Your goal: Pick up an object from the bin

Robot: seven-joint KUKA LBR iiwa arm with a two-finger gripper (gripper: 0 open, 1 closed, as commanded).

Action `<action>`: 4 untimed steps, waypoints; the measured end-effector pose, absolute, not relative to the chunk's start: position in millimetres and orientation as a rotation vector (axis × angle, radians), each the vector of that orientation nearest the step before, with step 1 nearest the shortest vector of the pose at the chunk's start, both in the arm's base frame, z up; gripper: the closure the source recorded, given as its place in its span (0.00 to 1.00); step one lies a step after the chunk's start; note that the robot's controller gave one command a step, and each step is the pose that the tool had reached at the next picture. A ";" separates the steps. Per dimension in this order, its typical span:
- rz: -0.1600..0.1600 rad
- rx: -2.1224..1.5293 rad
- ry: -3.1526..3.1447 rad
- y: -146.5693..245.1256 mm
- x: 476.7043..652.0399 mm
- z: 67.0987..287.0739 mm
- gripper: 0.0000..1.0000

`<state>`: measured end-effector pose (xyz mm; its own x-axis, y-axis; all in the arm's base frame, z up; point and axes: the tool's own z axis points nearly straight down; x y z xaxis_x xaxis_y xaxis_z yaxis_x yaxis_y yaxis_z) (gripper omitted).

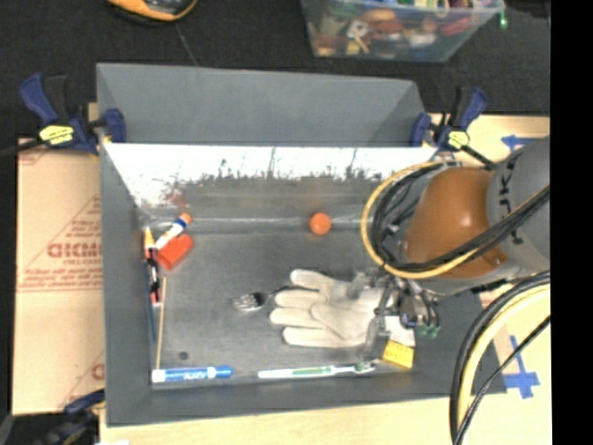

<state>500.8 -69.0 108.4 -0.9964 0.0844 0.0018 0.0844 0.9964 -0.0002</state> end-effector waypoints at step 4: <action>0.000 -0.500 -3.118 -60.6 495.0 72.0 1.00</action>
Offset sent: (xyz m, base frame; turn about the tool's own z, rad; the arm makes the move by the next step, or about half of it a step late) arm 0.0030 0.0043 -0.0087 0.0377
